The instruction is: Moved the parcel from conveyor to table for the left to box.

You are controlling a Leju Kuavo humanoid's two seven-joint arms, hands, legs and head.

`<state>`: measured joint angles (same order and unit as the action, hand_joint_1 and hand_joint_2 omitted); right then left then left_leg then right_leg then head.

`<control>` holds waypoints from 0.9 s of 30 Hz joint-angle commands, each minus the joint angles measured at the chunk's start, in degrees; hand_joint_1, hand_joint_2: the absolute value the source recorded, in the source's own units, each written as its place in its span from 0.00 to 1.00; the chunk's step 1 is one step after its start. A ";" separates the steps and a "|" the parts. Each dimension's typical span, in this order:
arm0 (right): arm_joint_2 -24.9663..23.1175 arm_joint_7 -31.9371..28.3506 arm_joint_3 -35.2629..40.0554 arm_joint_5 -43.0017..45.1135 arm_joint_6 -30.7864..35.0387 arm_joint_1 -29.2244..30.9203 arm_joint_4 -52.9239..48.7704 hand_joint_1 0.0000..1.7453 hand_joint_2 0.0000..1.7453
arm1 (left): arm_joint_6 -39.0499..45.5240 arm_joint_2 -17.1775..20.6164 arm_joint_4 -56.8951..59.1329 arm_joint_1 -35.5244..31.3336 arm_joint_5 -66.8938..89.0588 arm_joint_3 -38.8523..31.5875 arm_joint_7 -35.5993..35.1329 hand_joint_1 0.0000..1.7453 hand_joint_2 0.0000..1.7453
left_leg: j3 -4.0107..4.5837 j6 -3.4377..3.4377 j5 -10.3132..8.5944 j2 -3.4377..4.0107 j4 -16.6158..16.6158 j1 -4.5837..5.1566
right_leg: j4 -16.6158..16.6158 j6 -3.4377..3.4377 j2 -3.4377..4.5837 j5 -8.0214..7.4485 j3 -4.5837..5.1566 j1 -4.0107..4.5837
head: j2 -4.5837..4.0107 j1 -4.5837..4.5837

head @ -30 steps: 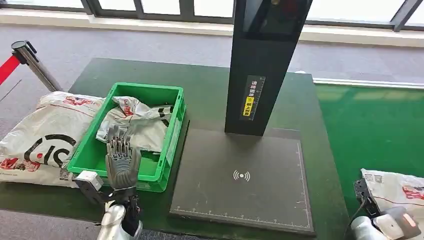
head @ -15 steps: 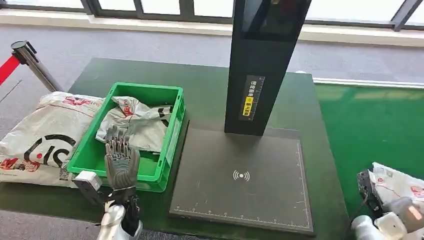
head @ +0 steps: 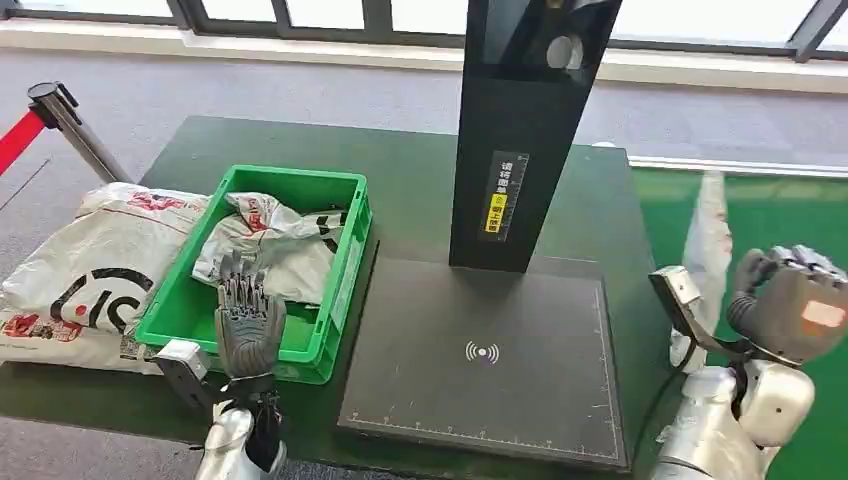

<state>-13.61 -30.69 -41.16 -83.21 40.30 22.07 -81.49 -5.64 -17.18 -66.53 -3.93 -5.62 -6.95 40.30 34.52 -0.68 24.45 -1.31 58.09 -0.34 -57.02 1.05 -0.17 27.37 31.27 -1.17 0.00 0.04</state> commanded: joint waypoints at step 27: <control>14.90 11.62 14.39 30.68 -0.30 11.37 57.82 0.00 0.00 | -1.75 -2.82 7.88 -3.79 0.26 -2.61 -0.30 0.00 1.00 | -0.13 -0.03 -0.05 0.23 -0.12 0.02 | 0.13 -0.10 0.15 -0.13 -0.06 0.00 | 0.00 -0.02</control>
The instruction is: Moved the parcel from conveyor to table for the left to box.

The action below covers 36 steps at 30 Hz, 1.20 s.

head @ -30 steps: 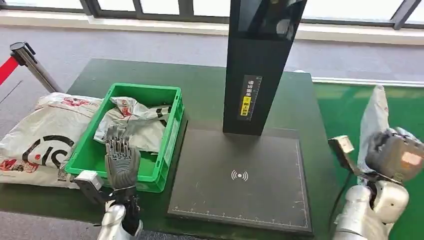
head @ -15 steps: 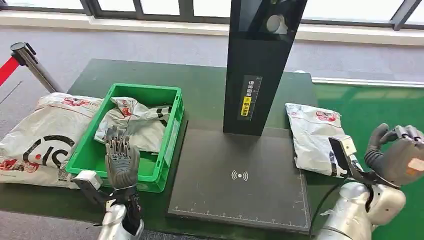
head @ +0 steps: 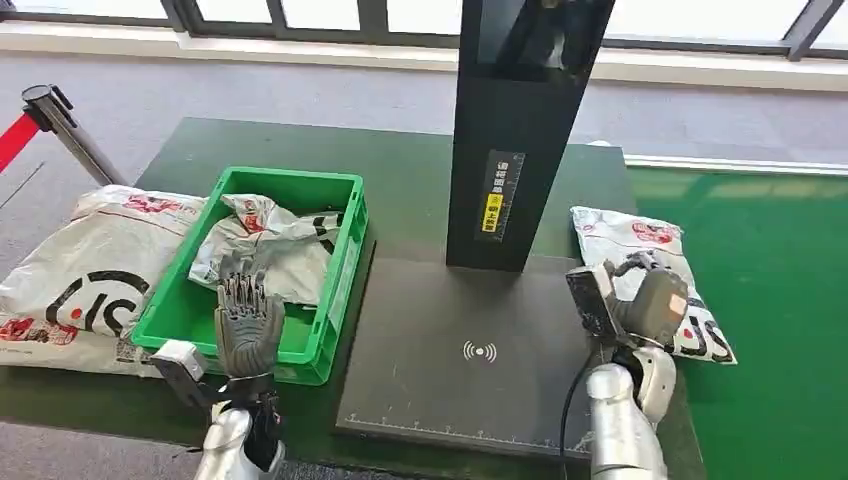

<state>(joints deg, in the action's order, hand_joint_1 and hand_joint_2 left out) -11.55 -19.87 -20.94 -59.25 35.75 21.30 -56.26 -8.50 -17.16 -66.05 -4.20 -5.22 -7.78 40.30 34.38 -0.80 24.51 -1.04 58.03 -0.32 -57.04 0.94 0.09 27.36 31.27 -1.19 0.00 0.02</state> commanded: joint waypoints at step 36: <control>13.79 6.98 -13.17 -2.29 -36.39 17.07 42.56 0.00 1.00 | 0.00 -2.84 7.57 -3.79 0.48 -2.55 -0.30 0.00 1.00 | -0.05 0.06 -0.12 0.54 -0.07 0.10 | 0.05 0.04 0.42 -0.32 0.11 -0.08 | 0.00 0.00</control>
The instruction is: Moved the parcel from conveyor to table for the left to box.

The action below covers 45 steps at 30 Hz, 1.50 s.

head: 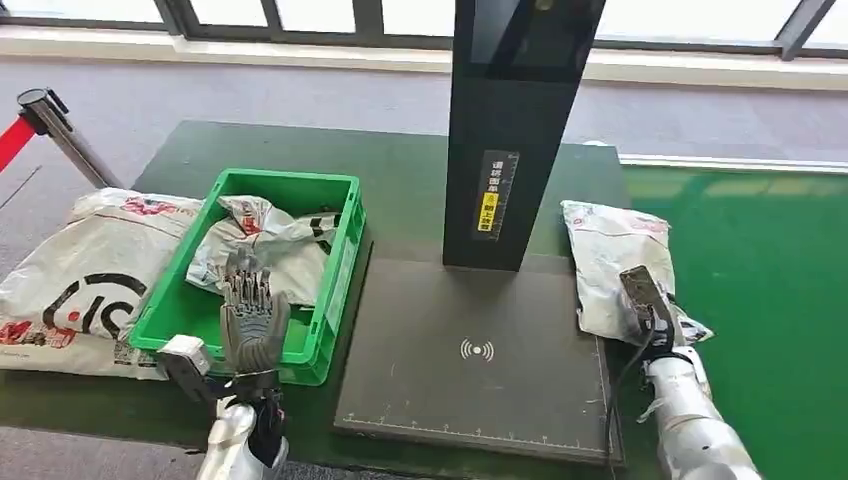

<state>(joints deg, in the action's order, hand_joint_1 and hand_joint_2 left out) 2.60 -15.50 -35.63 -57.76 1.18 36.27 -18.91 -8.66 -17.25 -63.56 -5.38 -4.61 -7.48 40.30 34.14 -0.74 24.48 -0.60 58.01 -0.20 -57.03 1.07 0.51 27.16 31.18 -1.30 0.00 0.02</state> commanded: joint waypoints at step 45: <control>-10.83 -24.50 7.35 11.14 22.90 -0.66 -12.72 1.00 1.00 | 1.70 -2.75 2.56 -0.25 0.31 -4.09 -0.30 0.00 1.00 | -0.15 -0.20 0.06 0.53 -0.24 -0.03 | 0.01 -0.31 0.44 -0.10 0.03 0.24 | 0.00 0.00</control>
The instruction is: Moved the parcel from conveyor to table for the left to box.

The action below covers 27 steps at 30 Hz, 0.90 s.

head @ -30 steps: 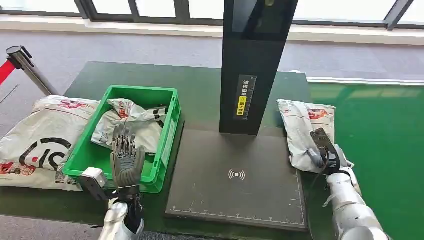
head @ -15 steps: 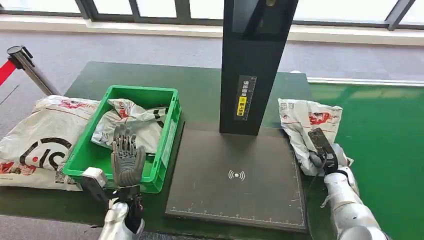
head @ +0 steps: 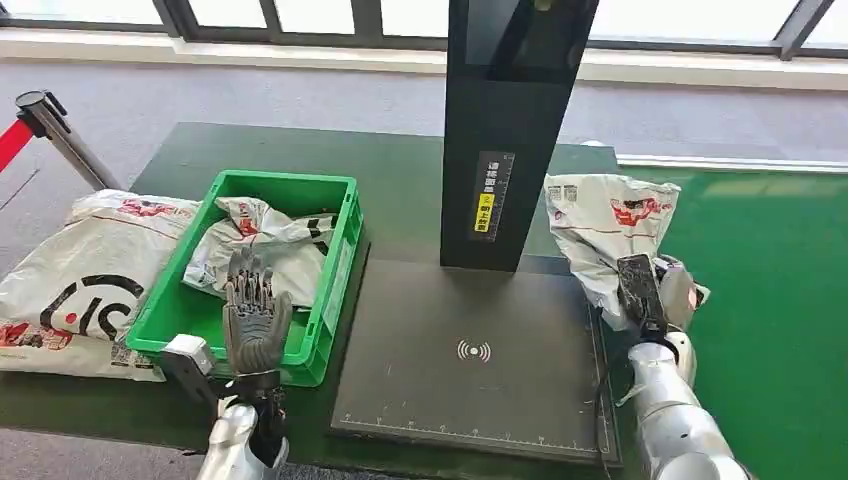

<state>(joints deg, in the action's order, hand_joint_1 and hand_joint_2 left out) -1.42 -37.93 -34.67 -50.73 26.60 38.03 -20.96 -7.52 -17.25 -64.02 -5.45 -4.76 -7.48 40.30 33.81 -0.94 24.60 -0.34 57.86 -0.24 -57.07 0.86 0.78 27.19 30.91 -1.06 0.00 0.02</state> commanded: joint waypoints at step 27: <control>-7.23 0.18 36.49 18.17 -30.11 -19.59 -41.79 1.00 1.00 | -0.43 -2.66 2.03 0.31 1.09 -6.61 -0.30 0.00 1.00 | 0.11 -0.08 0.05 0.05 -0.10 0.02 | 0.00 -0.23 -0.11 0.11 0.21 0.02 | 0.00 0.00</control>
<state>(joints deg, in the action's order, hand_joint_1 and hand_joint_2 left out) -10.05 -38.95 -10.07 -33.90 1.80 21.48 -55.24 -7.72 -17.25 -64.61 -5.23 -4.15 -8.55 40.30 33.88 -1.03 24.65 -0.39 57.78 -0.25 -57.08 0.65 0.62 27.33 31.05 -1.02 0.00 0.02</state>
